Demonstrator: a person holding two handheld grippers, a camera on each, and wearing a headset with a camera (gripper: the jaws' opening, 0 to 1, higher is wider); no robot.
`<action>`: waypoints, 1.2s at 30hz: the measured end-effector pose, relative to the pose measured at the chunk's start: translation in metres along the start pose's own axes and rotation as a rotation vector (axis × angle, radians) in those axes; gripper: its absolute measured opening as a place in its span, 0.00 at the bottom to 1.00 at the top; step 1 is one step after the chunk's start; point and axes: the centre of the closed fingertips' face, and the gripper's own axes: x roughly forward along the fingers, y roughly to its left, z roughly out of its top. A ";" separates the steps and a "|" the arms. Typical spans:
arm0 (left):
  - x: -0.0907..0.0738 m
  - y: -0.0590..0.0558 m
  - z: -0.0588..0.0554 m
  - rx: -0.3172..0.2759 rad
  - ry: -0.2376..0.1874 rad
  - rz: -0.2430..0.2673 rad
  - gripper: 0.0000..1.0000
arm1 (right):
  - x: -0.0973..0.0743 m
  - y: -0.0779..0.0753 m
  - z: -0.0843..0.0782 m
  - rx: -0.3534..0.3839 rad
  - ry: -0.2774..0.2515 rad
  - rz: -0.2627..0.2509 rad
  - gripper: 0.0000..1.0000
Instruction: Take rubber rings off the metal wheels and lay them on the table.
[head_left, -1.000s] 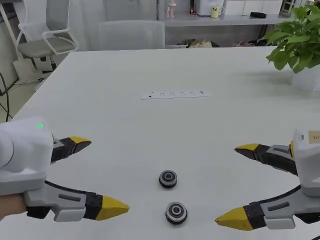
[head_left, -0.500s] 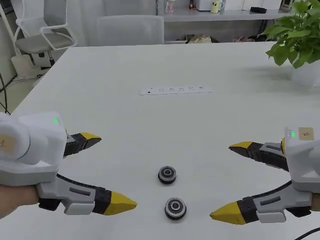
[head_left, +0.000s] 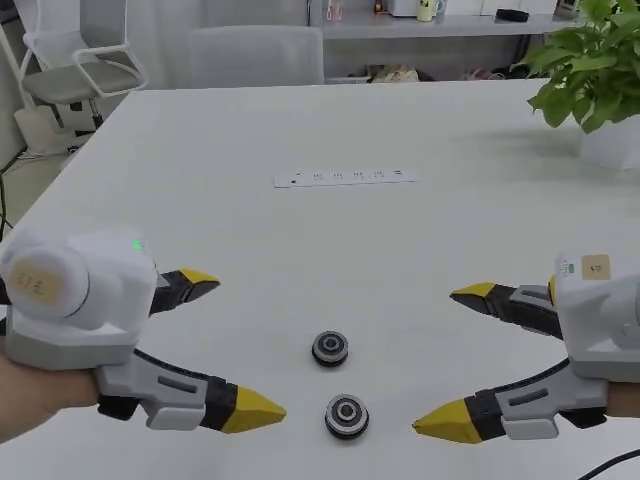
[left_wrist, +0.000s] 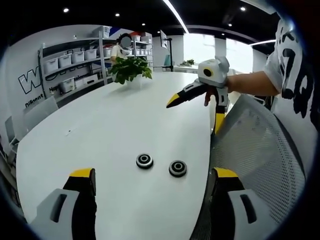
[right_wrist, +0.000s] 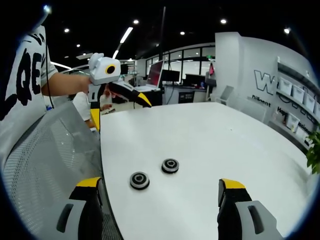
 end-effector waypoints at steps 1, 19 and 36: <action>0.001 0.000 0.000 0.001 0.001 -0.001 0.94 | 0.000 0.000 0.000 0.000 0.000 0.000 0.95; 0.013 -0.006 -0.002 0.009 0.009 -0.036 0.90 | 0.010 0.002 -0.003 -0.021 0.009 0.020 0.92; 0.027 -0.013 -0.004 0.024 0.025 -0.069 0.86 | 0.017 0.003 -0.010 -0.031 0.019 0.037 0.88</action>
